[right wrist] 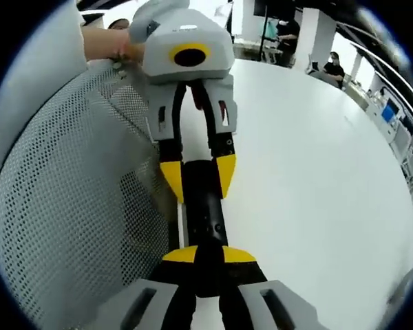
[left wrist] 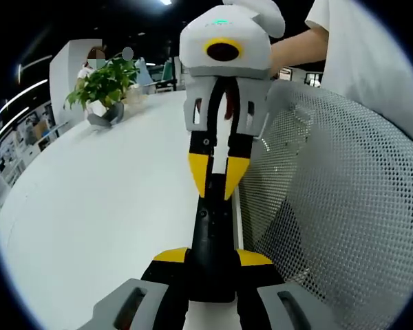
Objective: Press the specified remote control buttons in sequence, fully releasing each button before pressing the next.
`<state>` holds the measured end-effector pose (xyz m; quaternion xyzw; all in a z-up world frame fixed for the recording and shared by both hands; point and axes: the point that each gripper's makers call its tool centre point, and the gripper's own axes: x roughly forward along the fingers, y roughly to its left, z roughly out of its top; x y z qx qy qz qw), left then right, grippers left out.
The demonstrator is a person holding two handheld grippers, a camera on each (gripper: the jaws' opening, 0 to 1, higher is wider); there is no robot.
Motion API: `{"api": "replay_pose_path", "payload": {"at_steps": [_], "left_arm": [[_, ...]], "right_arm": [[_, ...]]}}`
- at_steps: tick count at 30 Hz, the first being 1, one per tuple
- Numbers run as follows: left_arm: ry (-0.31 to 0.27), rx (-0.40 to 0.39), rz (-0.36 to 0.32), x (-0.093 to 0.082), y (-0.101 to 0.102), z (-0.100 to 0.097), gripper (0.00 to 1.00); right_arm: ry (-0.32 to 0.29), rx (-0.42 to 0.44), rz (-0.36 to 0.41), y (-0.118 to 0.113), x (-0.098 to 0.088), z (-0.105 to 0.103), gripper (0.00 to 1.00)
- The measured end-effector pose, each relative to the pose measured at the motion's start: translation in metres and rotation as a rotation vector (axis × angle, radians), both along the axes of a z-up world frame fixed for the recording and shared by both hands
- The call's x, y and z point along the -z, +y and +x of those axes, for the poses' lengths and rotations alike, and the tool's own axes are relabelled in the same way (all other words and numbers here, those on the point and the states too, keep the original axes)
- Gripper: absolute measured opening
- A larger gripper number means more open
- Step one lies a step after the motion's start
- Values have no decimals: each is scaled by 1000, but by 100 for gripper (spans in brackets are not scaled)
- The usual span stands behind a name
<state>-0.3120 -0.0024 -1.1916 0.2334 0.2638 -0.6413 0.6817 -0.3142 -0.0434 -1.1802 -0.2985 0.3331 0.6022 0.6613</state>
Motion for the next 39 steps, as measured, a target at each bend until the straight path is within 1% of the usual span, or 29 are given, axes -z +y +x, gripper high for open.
{"api": "replay_pose_path", "payload": {"at_steps": [2,5,7,11,13,15,18,20,21,23,25,26,27,29,30,32,33,34,35,38,39], "left_arm": [[0,-1,0,0,0,0,24],[1,-1,0,0,0,0,24],[0,-1,0,0,0,0,24],[0,-1,1,0,0,0,24],[0,-1,1,0,0,0,24],[0,-1,1,0,-1,0,24],[0,-1,1,0,-1,-1,24],[0,-1,1,0,-1,-1,24],[1,-1,1,0,-1,-1,24],[1,-1,1,0,-1,-1,24],[0,-1,2,0,-1,-1,24],[0,-1,2,0,-1,-1,24],[1,-2,2,0,-1,-1,24],[1,-2,3,0,-1,-1,24],[0,-2,3,-1,-1,-1,24],[-1,-1,4,-1,-1,-1,24],[-1,-2,4,-1,-1,-1,24],[-1,-2,4,-1,-1,0,24],[-1,-3,4,0,-1,0,24],[-1,-3,4,0,-1,0,24],[-1,-3,3,0,-1,0,24]], "right_arm": [[1,10,9,-2,0,-1,8],[-45,-38,-4,2,0,-2,8],[-55,-57,-14,4,0,-4,7],[-33,-51,-33,4,0,-2,6],[-43,-93,-56,4,1,-2,6],[-34,-104,-87,5,1,-2,6],[-18,-98,-150,5,2,-2,5],[14,-62,-199,4,3,-1,5],[3,-83,-226,5,3,-1,5],[22,-59,-236,6,3,0,5],[30,-36,-209,4,3,0,5],[16,-41,-184,4,2,0,5],[-24,-61,-143,5,1,0,6],[-66,-76,-109,4,1,-2,6],[-101,-113,-94,5,1,-3,5],[-145,-142,-95,6,1,-5,3],[-144,-134,-94,6,1,-7,3],[-161,-131,-89,7,1,-6,1],[-164,-128,-82,8,1,-7,0],[-182,-123,-81,11,1,-2,0],[-155,-114,-88,11,0,-1,0]]}}
